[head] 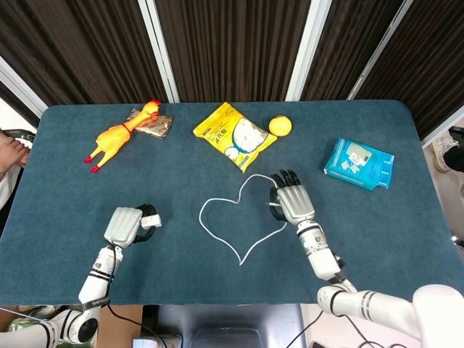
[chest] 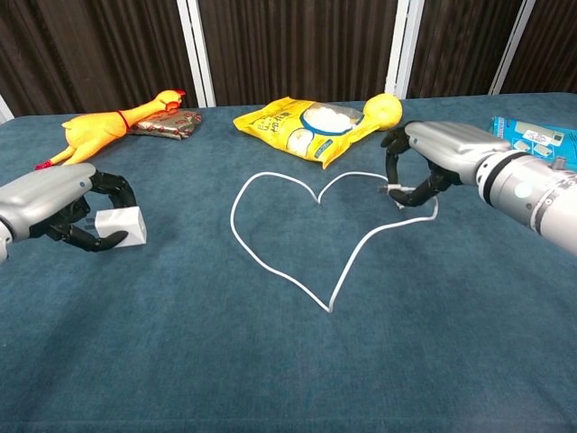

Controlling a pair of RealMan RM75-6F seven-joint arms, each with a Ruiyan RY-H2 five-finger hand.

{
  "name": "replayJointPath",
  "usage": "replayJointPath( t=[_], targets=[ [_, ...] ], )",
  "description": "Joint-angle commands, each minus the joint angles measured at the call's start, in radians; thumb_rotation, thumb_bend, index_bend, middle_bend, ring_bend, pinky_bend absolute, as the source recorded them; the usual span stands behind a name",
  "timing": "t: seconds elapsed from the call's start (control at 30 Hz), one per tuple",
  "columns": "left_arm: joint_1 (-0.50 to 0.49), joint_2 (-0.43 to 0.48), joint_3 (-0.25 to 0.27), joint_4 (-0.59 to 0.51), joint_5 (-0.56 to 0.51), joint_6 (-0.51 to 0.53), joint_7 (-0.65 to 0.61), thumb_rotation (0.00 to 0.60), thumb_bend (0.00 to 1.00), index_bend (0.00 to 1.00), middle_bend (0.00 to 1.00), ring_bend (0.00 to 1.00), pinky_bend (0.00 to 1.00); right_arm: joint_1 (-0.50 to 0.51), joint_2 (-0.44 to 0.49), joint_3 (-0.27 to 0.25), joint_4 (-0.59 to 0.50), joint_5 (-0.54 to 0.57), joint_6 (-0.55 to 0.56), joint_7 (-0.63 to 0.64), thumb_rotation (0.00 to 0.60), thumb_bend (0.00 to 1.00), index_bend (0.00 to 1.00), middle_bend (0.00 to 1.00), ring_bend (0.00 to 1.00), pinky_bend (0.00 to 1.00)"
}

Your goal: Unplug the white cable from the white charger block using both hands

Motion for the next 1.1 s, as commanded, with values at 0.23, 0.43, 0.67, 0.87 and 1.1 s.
replayJointPath(
  t=[0.23, 0.43, 0.67, 0.87, 1.1],
  targets=[
    [-0.001, -0.032, 0.007, 0.068, 0.032, 0.001, -0.008, 0.600, 0.46, 0.39, 0.33, 1.00, 1.00, -0.006, 0.032, -0.004, 0.016, 0.040, -0.082, 0.030, 0.600, 0.64, 0.37, 0.17, 0.00, 0.00],
    [0.011, 0.016, 0.011, 0.003, 0.053, 0.018, -0.007, 0.600, 0.43, 0.25, 0.24, 1.00, 1.00, -0.022, 0.099, 0.005, -0.077, 0.042, -0.069, 0.036, 0.600, 0.59, 0.13, 0.10, 0.00, 0.00],
    [0.056, 0.133, 0.023, -0.151, 0.122, 0.117, -0.042, 0.600, 0.43, 0.23, 0.22, 1.00, 1.00, -0.098, 0.262, -0.026, -0.264, -0.038, -0.001, 0.096, 0.600, 0.48, 0.00, 0.02, 0.00, 0.00],
    [0.173, 0.319, 0.072, -0.272, 0.218, 0.304, -0.099, 0.600, 0.41, 0.20, 0.19, 0.37, 0.54, -0.269, 0.509, -0.175, -0.477, -0.185, 0.169, 0.064, 0.600, 0.37, 0.00, 0.00, 0.00, 0.00],
    [0.331, 0.463, 0.175, -0.295, 0.177, 0.364, -0.143, 0.600, 0.43, 0.08, 0.01, 0.00, 0.00, -0.531, 0.551, -0.268, -0.445, -0.309, 0.538, 0.079, 0.600, 0.20, 0.00, 0.00, 0.00, 0.00]
  ],
)
